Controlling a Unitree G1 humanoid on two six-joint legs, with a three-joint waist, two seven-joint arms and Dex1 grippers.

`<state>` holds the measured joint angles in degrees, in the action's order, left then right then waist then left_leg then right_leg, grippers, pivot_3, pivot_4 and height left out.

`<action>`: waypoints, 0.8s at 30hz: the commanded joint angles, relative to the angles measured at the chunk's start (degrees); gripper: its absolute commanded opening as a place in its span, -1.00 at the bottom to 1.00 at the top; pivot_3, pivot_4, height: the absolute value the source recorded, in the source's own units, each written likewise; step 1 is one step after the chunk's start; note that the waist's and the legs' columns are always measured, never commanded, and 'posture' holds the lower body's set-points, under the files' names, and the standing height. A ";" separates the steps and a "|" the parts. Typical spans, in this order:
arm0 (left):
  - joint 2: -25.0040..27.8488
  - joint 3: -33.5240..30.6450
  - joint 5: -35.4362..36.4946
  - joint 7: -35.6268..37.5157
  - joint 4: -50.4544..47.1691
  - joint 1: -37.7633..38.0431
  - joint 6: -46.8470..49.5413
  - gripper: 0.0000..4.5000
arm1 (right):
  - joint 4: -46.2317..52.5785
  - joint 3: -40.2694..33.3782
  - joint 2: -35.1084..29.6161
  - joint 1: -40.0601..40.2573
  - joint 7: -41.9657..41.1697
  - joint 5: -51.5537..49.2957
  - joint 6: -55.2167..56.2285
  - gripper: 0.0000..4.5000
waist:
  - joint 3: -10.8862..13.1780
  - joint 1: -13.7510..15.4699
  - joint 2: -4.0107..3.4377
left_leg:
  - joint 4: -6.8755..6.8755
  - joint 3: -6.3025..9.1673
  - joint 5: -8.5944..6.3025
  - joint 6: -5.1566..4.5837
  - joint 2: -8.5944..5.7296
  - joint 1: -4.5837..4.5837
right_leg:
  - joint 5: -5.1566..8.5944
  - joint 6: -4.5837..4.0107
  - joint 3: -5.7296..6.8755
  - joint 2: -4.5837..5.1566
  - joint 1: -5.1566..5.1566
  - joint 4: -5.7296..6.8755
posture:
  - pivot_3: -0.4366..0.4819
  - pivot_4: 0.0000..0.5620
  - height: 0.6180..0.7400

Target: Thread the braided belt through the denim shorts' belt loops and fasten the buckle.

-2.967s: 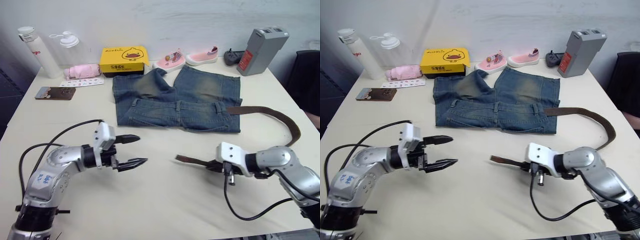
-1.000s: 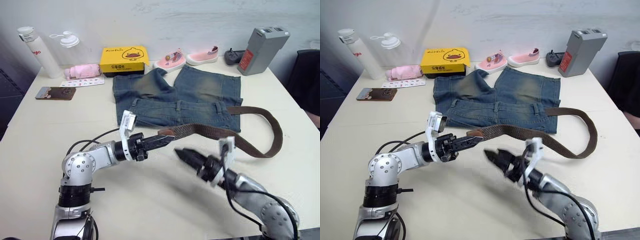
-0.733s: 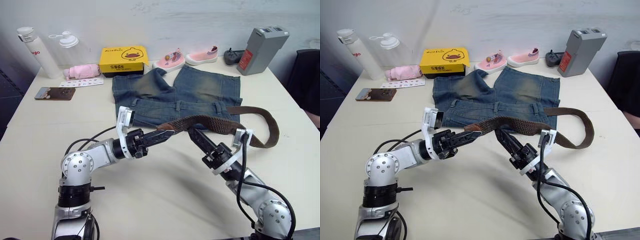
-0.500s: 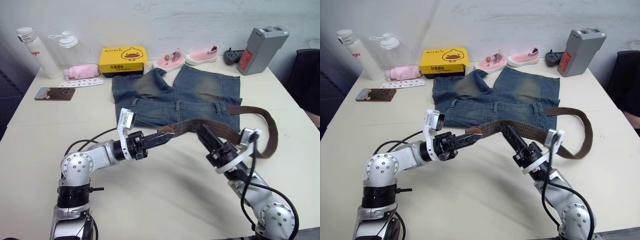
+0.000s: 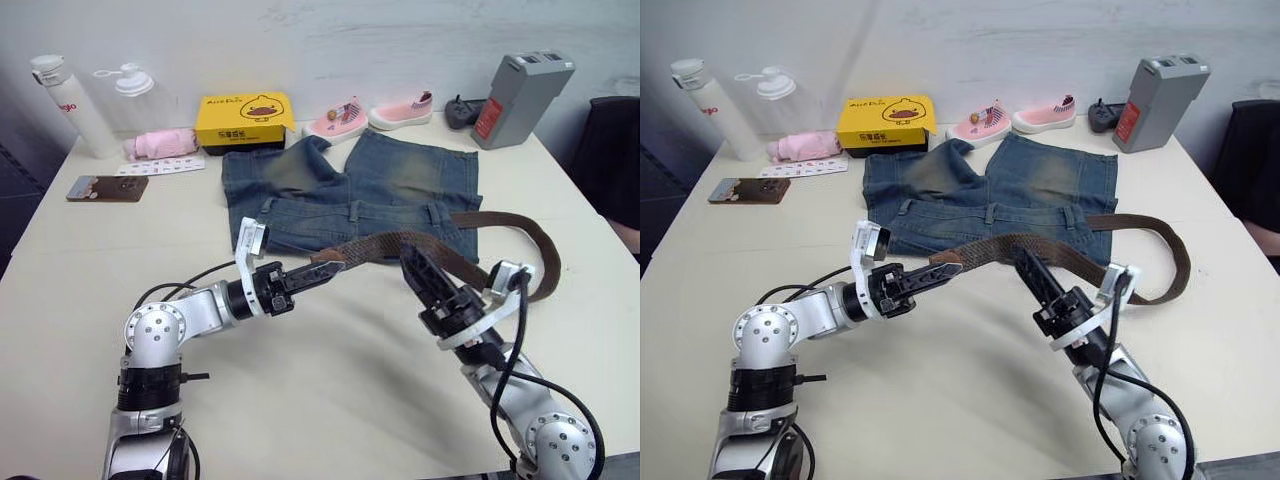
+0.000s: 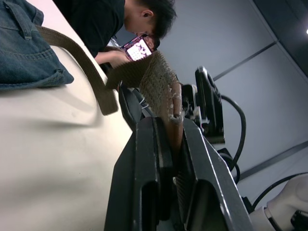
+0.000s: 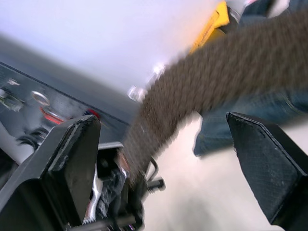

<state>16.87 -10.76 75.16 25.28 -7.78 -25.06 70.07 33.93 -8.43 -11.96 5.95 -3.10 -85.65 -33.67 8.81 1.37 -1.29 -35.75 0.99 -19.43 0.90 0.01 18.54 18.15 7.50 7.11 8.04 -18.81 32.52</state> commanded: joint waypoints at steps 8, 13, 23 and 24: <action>2.29 0.21 7.21 -1.35 -2.55 0.46 2.69 -1.00 | 1.42 0.88 1.11 -0.59 0.94 0.06 2.79 0.98 | 0.00 -0.02 -0.01 | 0.08 -0.03 -0.01 0.02 0.00 -0.06 | 0.00 0.00 -0.18 -0.03 -0.08 0.01 | -0.05 -0.47 0.54; 1.78 0.90 8.09 -2.98 -2.29 -0.07 1.92 -1.00 | 2.15 3.13 1.84 -1.31 0.41 -0.71 2.72 0.98 | 0.01 0.02 0.01 | 0.11 -0.05 -0.01 0.03 0.00 -0.09 | 0.00 0.00 -0.23 -0.03 -0.09 0.00 | -0.05 -0.47 0.54; 2.37 1.59 8.43 -3.79 -3.01 0.52 1.77 -1.00 | 2.78 2.46 2.41 -1.76 0.05 -2.57 4.78 -0.07 | 0.01 -0.01 0.01 | 0.14 -0.06 -0.02 0.04 0.00 -0.09 | 0.00 0.00 -0.25 -0.04 -0.12 0.00 | -0.05 -0.47 0.54; 2.40 1.87 7.97 -3.85 -3.25 0.65 1.74 -1.00 | 2.80 2.52 2.37 -1.77 0.04 -2.74 4.83 -0.25 | 0.01 -0.01 0.01 | 0.14 -0.07 -0.02 0.04 0.00 -0.09 | 0.00 0.00 -0.26 -0.04 -0.12 0.00 | -0.05 -0.47 0.54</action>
<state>18.86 -9.37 81.70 21.20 -8.64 -24.47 72.34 33.70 -5.41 -9.64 4.50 -2.17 -86.98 -29.68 8.81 1.36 -1.28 -35.60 0.92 -19.45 0.94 0.01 18.45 18.15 7.50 6.85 8.01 -18.94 32.52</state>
